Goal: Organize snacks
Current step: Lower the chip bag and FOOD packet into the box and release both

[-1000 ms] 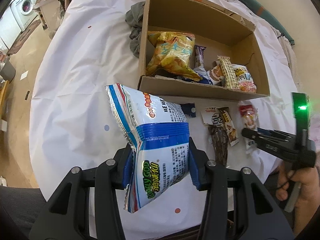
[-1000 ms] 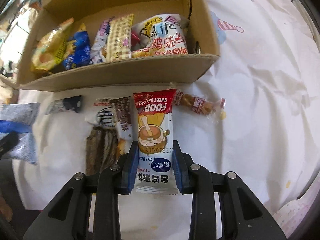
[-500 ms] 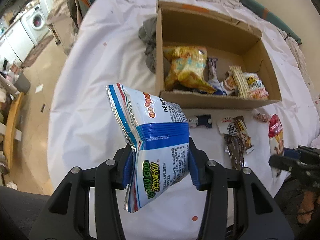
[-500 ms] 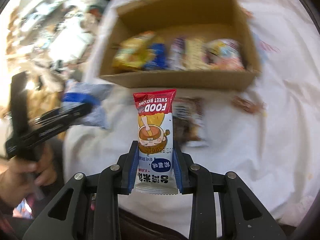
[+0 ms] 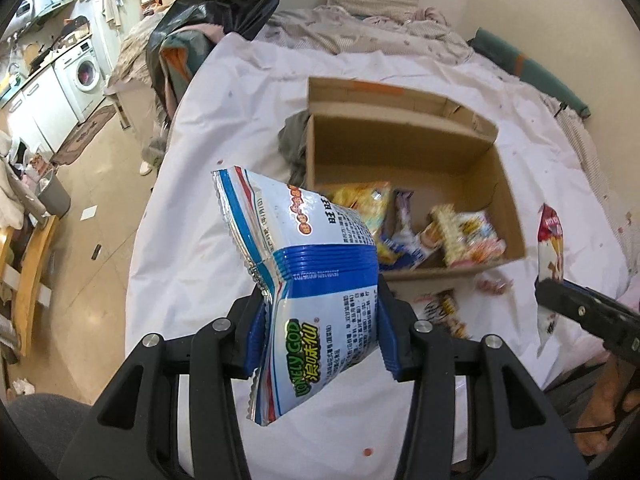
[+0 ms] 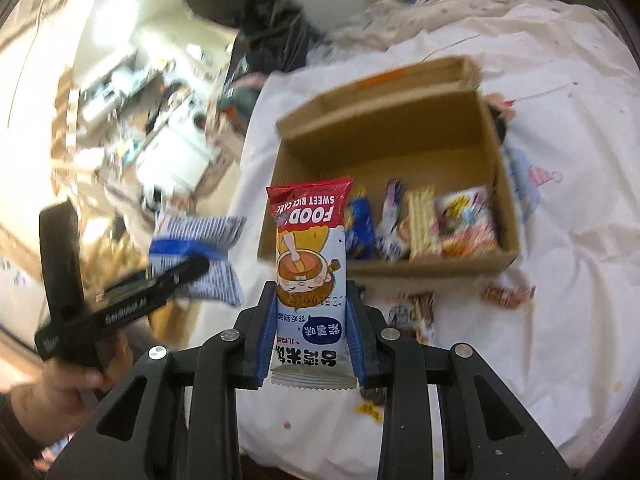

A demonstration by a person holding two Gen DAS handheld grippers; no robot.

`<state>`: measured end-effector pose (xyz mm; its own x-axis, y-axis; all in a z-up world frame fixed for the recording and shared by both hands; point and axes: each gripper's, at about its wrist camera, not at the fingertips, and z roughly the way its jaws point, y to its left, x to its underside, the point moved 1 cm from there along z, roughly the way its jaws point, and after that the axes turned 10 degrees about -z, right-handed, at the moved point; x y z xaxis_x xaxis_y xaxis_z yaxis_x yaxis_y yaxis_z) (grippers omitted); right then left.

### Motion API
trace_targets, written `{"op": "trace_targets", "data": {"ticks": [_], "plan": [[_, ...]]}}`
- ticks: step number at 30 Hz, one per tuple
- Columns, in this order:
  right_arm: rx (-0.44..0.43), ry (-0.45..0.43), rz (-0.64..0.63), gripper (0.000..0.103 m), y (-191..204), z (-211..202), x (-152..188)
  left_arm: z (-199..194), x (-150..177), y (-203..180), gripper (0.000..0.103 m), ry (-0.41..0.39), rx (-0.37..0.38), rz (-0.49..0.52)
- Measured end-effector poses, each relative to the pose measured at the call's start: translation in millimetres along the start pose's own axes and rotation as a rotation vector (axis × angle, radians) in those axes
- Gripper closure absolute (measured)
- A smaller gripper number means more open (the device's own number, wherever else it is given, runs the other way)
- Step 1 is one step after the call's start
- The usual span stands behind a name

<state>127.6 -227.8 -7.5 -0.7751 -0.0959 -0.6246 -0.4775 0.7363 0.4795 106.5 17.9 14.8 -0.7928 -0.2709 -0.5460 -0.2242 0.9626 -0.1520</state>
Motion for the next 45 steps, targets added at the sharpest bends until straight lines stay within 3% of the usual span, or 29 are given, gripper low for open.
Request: {"op": "trace_targets", "data": {"ticks": [12,30,45], "plan": [[0.068,-0.089,0.131,0.070,-48,-11,-32,8,-32,-37,0.061,-0.044,0.036,0.056],[0.176,0.022,0.117,0.070,-72,46,-52,61,-57,-42,0.061,-0.003,0.083,0.042],[0.235,0.110,0.138,0.070,-91,86,-54,111,-54,-82,0.060,0.020,0.160,0.175]]}}
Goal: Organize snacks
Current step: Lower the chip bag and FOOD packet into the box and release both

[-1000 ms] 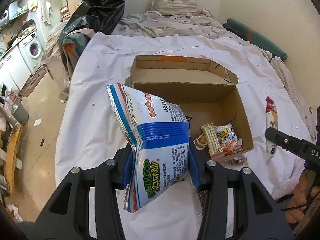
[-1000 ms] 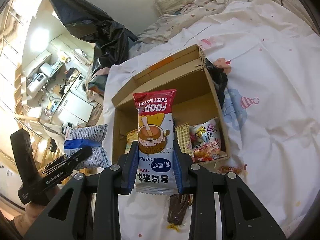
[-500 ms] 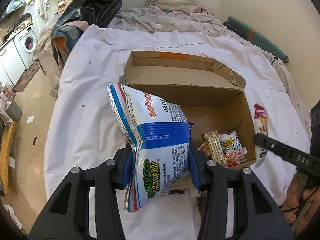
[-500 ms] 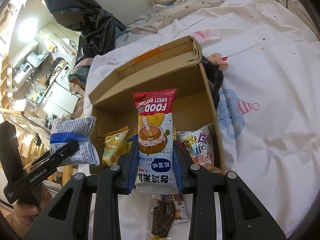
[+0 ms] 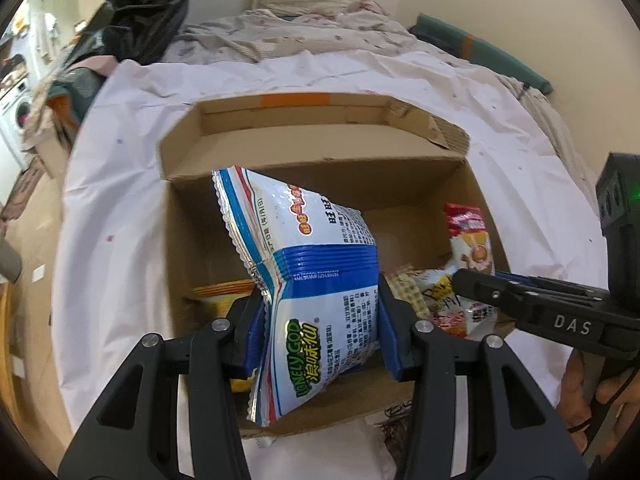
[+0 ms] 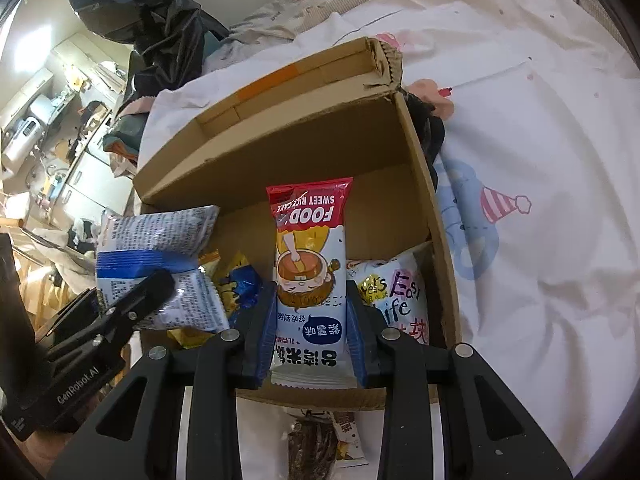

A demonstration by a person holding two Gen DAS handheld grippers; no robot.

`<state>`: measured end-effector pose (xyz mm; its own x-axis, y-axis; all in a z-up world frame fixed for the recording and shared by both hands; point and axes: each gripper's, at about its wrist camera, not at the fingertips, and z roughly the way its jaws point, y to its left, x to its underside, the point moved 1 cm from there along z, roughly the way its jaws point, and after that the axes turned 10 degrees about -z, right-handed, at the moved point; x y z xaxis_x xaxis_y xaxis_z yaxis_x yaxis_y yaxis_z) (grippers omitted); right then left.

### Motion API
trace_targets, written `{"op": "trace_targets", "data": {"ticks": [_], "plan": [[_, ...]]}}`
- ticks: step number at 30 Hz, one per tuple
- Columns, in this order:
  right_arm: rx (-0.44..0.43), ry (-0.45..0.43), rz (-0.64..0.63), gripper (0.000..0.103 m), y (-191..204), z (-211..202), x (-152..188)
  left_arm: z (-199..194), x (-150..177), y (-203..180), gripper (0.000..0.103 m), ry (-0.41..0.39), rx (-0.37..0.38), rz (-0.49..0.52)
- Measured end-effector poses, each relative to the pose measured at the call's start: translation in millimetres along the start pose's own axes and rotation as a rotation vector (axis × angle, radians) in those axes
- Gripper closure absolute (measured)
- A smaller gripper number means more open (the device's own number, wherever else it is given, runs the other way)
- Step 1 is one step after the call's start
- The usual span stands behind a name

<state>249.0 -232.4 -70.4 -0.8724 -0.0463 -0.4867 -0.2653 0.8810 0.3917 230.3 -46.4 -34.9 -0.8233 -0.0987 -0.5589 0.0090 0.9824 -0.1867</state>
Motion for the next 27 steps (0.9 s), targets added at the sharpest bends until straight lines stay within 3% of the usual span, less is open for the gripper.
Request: {"op": "trace_targets", "data": {"ticks": [20,25,27], "plan": [[0.017,0.038,0.015,0.068,-2,10,0,1,3,-11,0.054,0.003,0.004,0.033],[0.010,0.033,0.011,0.067,-1,9,0,1,3,-9,0.039,0.000,-0.009,0.026],[0.005,0.034,0.014,0.067,-2,10,1,1,3,-9,0.026,-0.004,-0.016,0.022]]}}
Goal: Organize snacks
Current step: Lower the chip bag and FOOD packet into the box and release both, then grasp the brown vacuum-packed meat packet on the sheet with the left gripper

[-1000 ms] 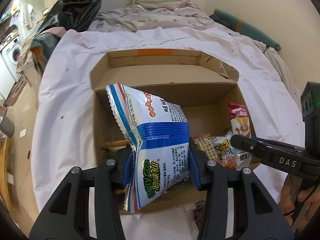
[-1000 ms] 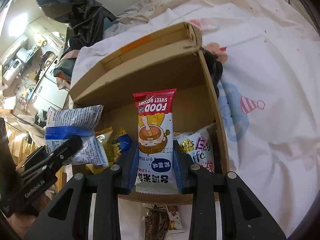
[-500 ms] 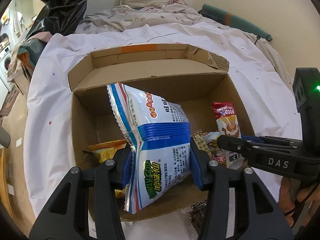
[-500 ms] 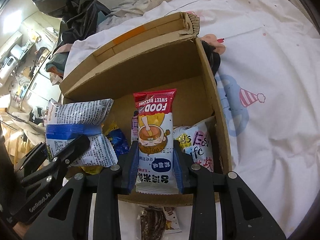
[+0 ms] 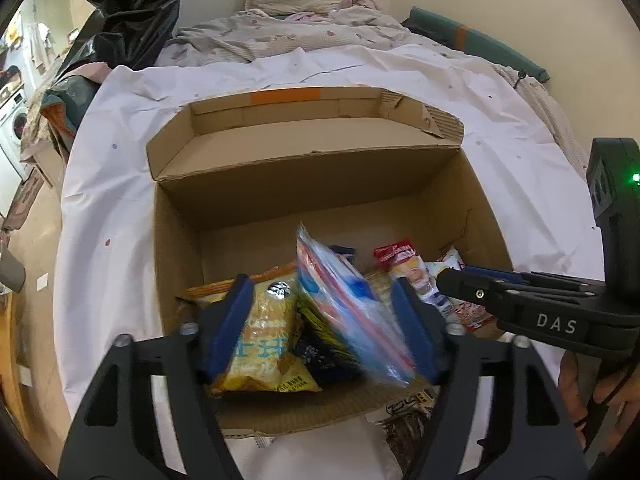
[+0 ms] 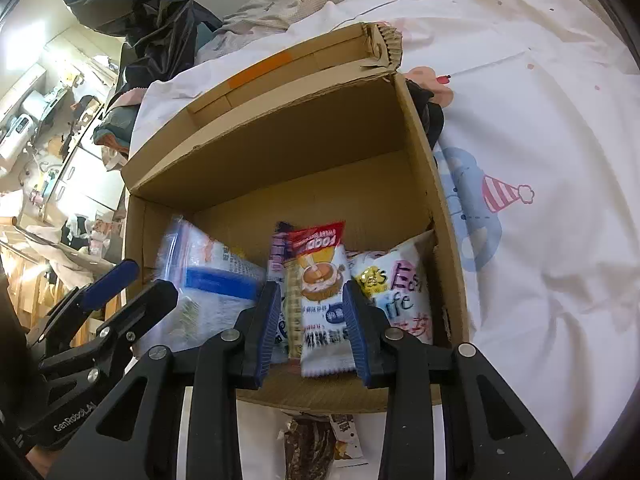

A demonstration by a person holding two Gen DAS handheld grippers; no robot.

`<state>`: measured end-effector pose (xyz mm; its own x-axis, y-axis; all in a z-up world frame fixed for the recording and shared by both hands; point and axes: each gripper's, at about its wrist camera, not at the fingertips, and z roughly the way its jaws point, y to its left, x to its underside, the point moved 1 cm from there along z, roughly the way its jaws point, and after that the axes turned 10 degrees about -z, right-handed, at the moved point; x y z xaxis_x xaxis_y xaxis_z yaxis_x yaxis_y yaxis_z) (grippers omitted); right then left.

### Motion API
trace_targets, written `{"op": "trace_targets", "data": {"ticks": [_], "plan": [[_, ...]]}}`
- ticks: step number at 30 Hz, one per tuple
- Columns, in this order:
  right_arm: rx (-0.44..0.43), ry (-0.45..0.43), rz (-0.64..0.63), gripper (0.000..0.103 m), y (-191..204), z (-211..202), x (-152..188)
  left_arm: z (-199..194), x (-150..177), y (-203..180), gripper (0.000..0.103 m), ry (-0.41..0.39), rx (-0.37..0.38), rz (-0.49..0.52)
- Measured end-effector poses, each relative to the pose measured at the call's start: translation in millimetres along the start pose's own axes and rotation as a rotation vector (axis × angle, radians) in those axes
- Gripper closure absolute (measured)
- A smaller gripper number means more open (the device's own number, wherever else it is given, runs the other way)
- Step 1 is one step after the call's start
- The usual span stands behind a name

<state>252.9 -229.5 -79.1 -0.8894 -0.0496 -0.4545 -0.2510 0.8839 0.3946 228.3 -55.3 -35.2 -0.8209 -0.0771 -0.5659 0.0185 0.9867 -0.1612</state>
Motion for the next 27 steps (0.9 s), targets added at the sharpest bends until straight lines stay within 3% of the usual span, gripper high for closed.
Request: {"op": "trace_targets", "data": {"ticks": [2,4,23,27], "plan": [[-0.010,-0.002,0.012,0.063,-1,0,0,-2,0,1,0.018,-0.007,0.002,-0.008],[-0.016,-0.014,0.030,0.038,-4,-3,0,-5,0,2,0.015,-0.020,-0.001,-0.011],[-0.010,-0.053,0.009,0.037,5,-17,-1,-27,8,20,0.015,-0.088,-0.046,-0.048],[0.033,-0.094,-0.020,0.037,10,-30,2,-36,11,27,0.015,-0.106,-0.064,-0.065]]}}
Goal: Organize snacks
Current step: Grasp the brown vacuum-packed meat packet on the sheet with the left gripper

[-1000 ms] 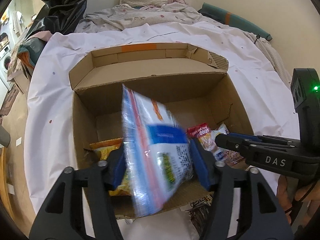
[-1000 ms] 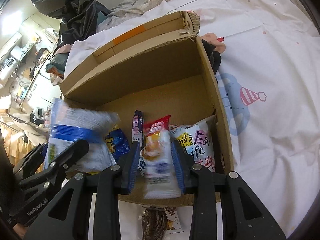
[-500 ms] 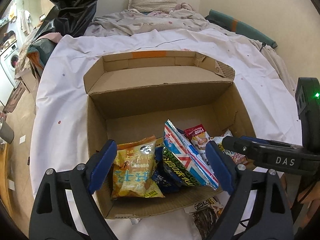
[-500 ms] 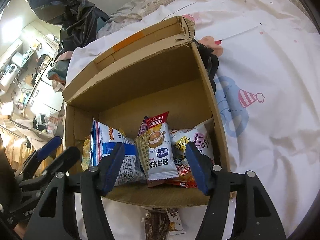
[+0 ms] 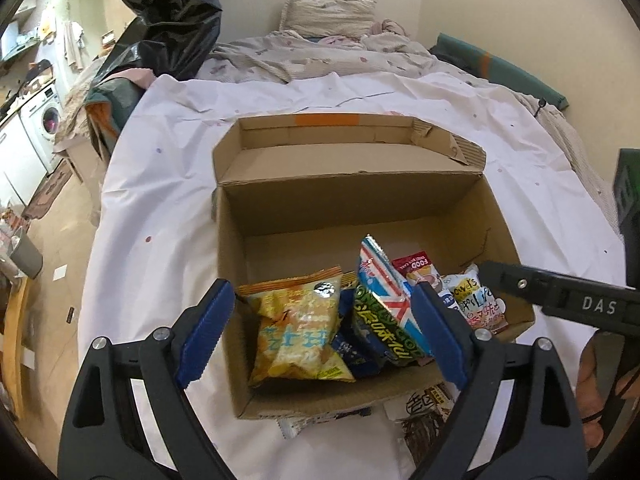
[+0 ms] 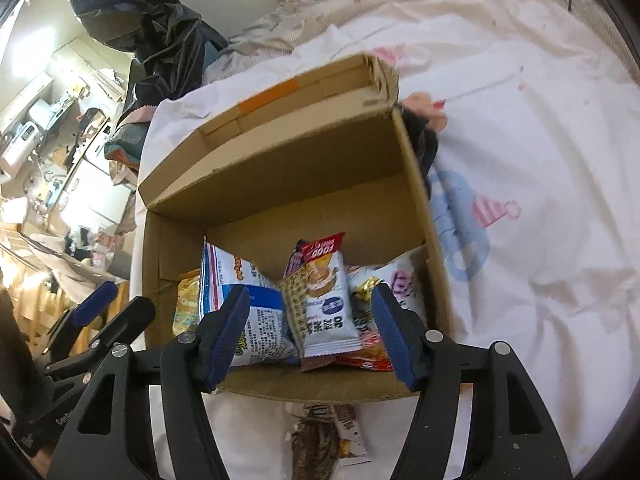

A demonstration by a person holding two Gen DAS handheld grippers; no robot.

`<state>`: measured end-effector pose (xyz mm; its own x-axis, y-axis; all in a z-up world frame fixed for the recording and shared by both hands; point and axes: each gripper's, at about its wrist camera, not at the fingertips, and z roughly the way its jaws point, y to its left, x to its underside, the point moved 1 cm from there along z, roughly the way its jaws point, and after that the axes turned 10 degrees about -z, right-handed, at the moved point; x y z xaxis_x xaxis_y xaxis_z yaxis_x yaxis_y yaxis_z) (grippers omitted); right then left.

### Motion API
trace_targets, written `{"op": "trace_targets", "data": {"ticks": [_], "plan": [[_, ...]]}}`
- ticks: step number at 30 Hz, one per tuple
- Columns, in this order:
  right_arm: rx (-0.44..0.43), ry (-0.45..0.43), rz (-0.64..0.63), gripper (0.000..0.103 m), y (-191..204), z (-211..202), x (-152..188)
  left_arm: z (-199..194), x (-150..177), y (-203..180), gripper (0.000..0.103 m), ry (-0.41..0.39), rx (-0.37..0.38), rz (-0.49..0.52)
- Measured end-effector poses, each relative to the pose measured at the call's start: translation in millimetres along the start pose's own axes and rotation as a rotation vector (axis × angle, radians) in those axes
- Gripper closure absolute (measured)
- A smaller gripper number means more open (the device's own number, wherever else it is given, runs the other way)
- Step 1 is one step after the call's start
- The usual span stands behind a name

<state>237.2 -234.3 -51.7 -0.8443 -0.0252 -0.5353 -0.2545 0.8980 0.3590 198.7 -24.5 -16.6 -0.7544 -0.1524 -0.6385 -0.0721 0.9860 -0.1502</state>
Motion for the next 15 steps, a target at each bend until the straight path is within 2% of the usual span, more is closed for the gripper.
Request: {"op": "trace_targets", "data": {"ticks": [7,15], "plan": [[-0.004,-0.026,0.004,0.037,3,-20,10,-17,3,10,0.015,-0.031,-0.006,-0.028],[0.000,-0.027,0.005,0.037,6,-34,23,-29,15,24,0.015,-0.016,-0.013,-0.084]]}}
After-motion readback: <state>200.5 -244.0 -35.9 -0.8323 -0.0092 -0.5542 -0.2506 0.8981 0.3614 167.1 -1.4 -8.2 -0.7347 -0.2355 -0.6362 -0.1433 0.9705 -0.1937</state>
